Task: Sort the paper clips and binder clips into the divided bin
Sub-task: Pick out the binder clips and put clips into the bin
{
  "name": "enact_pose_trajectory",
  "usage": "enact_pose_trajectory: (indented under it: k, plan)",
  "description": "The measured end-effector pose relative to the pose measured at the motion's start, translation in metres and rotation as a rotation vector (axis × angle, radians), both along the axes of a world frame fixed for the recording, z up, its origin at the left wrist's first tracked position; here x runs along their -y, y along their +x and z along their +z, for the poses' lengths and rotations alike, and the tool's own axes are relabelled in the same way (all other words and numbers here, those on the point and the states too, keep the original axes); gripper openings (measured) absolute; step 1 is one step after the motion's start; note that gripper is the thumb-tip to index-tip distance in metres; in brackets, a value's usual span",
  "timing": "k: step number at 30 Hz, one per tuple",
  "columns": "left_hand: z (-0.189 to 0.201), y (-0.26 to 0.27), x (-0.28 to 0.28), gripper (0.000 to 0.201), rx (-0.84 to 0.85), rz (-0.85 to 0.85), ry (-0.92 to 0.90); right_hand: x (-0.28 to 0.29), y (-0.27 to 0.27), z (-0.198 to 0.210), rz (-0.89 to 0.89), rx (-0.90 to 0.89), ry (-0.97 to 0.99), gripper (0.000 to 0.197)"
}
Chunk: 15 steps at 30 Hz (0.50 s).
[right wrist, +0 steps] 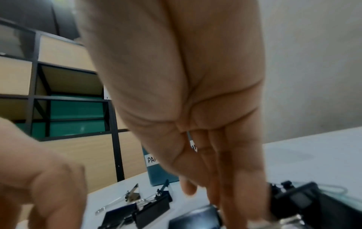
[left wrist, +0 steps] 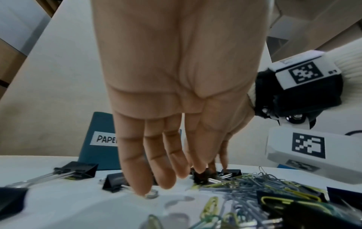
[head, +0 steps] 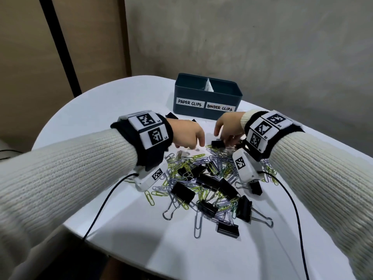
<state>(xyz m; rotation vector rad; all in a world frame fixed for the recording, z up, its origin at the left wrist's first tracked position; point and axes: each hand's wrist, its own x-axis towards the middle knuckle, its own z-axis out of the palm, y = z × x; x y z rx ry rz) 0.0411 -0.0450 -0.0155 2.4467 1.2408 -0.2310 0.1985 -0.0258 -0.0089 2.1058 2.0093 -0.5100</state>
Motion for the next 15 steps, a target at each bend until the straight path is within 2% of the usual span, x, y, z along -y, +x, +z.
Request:
enact_pose_trajectory:
  k: [1, 4, 6, 10, 12, 15]
  plan:
    - [0.000, 0.005, 0.000, 0.039, -0.008, -0.016, 0.016, -0.001, -0.002, 0.000, 0.000, -0.030, 0.051, 0.033]
    - [-0.002, 0.016, -0.003, 0.043, -0.034, -0.062, 0.092, -0.003, 0.006, 0.003, 0.014, 0.054, 0.169, 0.032]
    - [-0.003, 0.022, -0.005, 0.045, -0.051, -0.085, 0.106, -0.002, 0.016, 0.005, -0.009, 0.096, 0.143, 0.030]
    - [-0.004, 0.030, -0.007, 0.053, -0.121, -0.104, 0.037, 0.001, 0.028, 0.002, 0.053, 0.312, 0.041, 0.036]
    - [-0.004, 0.033, -0.009, 0.051, -0.150, -0.117, 0.042, -0.001, 0.029, -0.002, 0.132, 0.316, 0.022, 0.040]
    - [0.000, 0.033, -0.013, 0.045, -0.151, -0.091, 0.041, -0.002, 0.029, -0.002, 0.116, 0.156, 0.105, 0.048]
